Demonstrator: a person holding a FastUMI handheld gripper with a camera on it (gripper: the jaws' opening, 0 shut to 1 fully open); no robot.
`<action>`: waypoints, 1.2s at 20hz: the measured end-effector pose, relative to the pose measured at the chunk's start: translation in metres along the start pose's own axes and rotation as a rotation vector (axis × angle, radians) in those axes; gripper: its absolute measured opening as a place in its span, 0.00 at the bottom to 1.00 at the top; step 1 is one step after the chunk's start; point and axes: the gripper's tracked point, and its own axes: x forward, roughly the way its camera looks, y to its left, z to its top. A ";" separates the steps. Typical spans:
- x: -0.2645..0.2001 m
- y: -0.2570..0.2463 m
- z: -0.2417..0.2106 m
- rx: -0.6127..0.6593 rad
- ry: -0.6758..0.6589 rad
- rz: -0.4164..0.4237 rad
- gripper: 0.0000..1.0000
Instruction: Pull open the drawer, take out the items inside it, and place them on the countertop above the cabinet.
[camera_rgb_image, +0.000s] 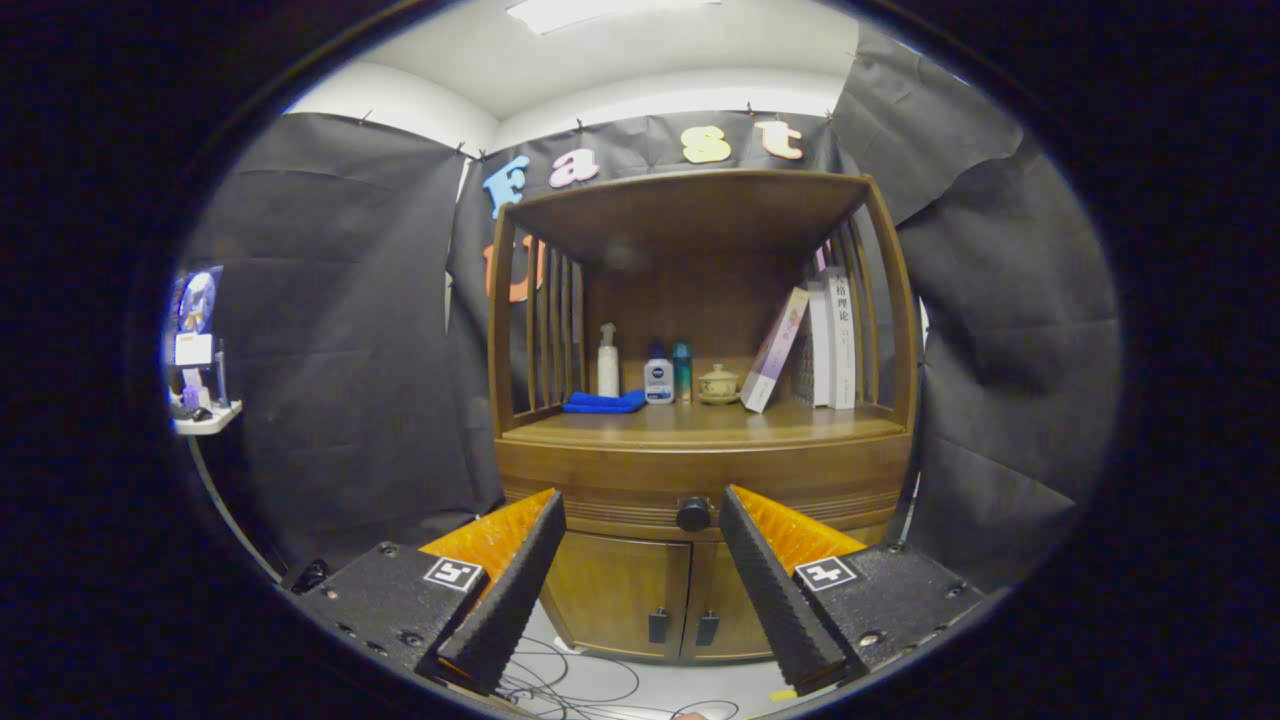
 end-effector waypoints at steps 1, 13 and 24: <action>0.011 -0.005 -0.004 0.002 0.011 -0.014 0.98; 0.145 -0.039 -0.051 -0.040 0.106 -0.091 0.91; 0.192 -0.058 -0.091 -0.059 0.134 -0.162 0.62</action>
